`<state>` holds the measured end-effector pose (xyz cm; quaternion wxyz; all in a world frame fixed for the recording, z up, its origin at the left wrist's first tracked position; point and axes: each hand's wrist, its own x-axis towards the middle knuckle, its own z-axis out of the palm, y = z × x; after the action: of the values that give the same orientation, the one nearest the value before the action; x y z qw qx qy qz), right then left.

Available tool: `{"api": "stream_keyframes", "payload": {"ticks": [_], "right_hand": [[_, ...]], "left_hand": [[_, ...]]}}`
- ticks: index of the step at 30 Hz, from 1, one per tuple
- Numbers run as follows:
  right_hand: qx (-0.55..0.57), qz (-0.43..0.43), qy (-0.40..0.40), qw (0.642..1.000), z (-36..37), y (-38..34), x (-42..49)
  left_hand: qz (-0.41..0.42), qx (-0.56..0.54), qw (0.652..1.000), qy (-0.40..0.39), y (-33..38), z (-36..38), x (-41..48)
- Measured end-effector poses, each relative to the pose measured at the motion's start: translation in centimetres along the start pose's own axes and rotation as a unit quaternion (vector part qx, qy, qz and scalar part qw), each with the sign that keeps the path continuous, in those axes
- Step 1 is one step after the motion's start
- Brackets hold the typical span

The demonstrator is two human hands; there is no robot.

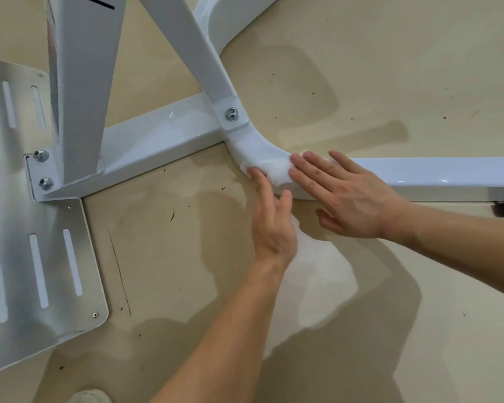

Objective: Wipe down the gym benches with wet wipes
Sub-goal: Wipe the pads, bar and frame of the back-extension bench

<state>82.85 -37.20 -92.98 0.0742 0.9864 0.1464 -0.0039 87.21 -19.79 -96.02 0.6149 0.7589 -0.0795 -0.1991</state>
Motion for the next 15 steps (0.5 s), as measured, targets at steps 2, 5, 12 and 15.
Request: {"api": "stream_keyframes", "payload": {"ticks": [2,5,12,15], "right_hand": [[0.006,0.009,0.008,1.0,0.3,0.7,-2.4],[0.021,0.023,0.017,0.999,0.3,2.3,-5.1],[0.102,0.072,0.131,0.983,1.0,1.3,-4.2],[0.152,0.081,0.203,0.964,0.4,-0.1,-0.7]], "left_hand": [[0.031,0.054,0.998,-0.022,-0.7,1.9,-2.1],[0.099,0.137,0.985,-0.014,-1.7,4.0,-3.9],[0.25,0.307,0.912,0.106,-2.3,2.1,-1.4],[0.29,0.38,0.868,0.13,-1.8,-0.3,1.1]]}}
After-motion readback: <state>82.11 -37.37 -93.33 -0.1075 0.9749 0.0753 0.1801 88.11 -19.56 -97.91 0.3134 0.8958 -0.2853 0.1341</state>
